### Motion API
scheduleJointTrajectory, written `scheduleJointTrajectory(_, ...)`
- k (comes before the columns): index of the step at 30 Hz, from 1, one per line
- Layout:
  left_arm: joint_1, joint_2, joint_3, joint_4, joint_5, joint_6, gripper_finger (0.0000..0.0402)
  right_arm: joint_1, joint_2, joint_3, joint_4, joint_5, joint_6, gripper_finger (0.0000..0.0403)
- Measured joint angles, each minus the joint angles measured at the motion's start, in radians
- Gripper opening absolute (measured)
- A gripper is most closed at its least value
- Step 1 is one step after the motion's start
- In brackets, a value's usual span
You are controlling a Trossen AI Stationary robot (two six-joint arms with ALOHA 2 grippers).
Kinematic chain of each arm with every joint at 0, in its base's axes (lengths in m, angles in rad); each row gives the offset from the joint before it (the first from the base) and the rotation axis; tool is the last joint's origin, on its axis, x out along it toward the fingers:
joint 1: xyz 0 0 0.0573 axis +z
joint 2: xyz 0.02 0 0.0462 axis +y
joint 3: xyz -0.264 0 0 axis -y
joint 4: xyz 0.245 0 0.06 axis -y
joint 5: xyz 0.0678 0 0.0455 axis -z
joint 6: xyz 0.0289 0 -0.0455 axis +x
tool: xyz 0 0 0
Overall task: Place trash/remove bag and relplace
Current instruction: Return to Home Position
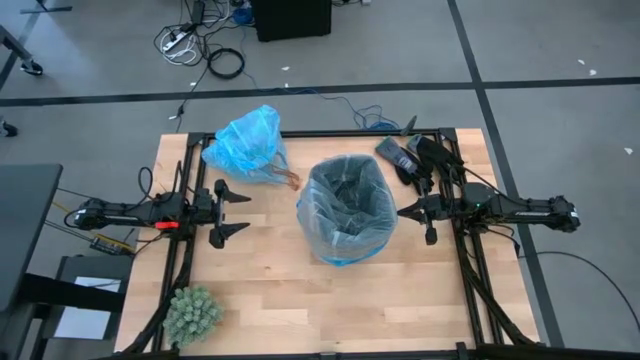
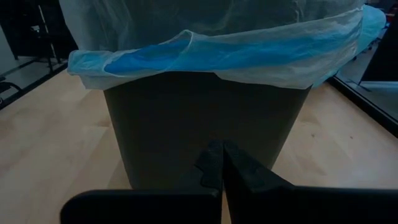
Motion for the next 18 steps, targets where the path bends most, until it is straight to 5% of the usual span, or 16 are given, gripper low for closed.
scheduleJointTrajectory(18, 0.000, 0.000, 0.000, 0.000, 0.000, 0.000, 0.0367, 0.000, 0.000, 0.000, 0.000, 0.000, 0.000, 0.0004)
